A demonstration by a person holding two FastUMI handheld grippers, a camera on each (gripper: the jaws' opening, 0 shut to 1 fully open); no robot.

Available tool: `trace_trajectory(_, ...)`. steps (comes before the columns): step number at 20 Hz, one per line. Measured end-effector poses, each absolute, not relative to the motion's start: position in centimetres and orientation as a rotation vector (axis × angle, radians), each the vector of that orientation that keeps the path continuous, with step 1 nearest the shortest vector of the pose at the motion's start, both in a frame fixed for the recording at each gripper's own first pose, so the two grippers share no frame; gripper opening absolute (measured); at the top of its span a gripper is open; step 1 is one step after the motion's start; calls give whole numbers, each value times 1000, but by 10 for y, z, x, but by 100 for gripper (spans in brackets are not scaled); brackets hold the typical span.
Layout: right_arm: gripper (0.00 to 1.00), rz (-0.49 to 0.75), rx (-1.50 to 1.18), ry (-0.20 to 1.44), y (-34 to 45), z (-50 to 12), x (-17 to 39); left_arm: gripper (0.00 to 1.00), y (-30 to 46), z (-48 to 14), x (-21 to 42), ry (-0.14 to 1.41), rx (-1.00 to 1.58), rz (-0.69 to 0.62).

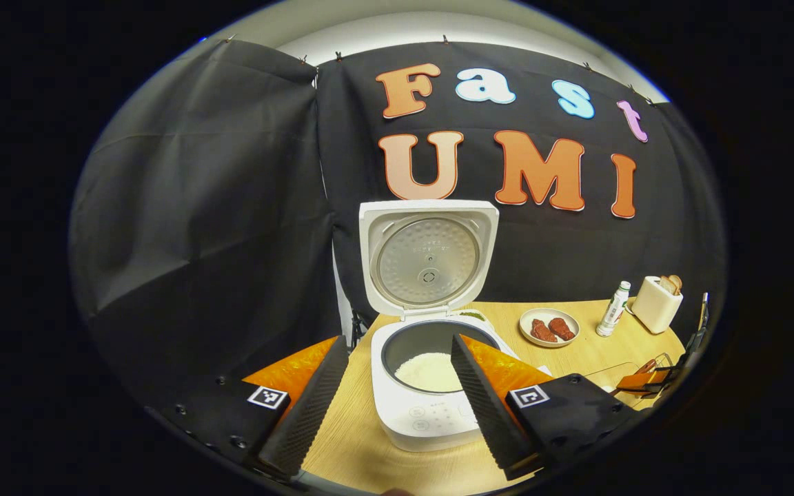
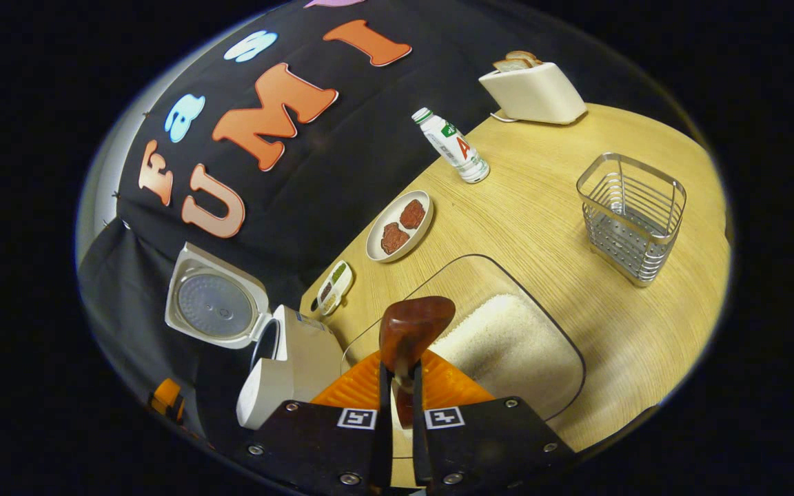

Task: Close the left gripper, press the button to open the rice cooker; take a wooden spoon from the chopstick holder with the right hand, scoop a spoonful of rice and pour it into the rice cooker, then put the wooden spoon back into the chopstick holder.

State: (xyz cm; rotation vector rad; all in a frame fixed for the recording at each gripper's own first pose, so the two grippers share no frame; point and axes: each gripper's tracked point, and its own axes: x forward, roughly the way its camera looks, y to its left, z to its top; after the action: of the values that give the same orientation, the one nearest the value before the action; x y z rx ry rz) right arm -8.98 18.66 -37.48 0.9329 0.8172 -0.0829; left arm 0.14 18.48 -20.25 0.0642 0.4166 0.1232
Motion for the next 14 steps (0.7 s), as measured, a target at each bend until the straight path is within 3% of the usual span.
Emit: trace_trajectory(14,11,-139,1367,672,106,-348,-73,100,139,-191,4,407,49,95)
